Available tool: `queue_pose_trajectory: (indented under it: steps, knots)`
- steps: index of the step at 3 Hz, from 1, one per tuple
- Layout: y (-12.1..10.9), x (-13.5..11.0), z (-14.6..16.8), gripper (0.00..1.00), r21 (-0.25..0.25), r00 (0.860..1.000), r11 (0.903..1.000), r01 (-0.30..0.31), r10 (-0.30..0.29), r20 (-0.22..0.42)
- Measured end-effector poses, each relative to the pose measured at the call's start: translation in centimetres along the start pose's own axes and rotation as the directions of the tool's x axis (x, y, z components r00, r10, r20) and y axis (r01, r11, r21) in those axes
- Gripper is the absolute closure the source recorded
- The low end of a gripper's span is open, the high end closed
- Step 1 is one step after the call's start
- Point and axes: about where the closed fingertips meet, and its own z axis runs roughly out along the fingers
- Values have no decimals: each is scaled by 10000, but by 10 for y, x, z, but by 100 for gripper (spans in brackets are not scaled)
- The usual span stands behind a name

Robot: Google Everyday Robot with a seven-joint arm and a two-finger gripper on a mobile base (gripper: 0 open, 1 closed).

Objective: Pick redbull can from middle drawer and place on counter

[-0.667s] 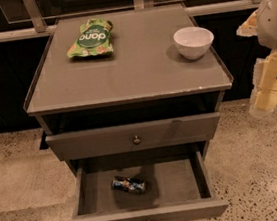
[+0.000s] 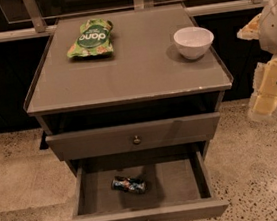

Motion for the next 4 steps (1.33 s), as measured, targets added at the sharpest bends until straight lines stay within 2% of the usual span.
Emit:
queue_pose_trajectory:
  steps: [1, 2, 3, 4]
  knots:
    - [22, 5, 29, 0, -141, 9934, 9999, -68, 83, 1142]
    - [59, 16, 101, 0, -968, 9580, 9928, -710, 949, 2706]
    - [78, 18, 136, 0, -1288, 9260, 9821, -1377, 1738, 3352]
    - [77, 17, 135, 0, -1283, 9259, 9820, -1388, 1746, 3349]
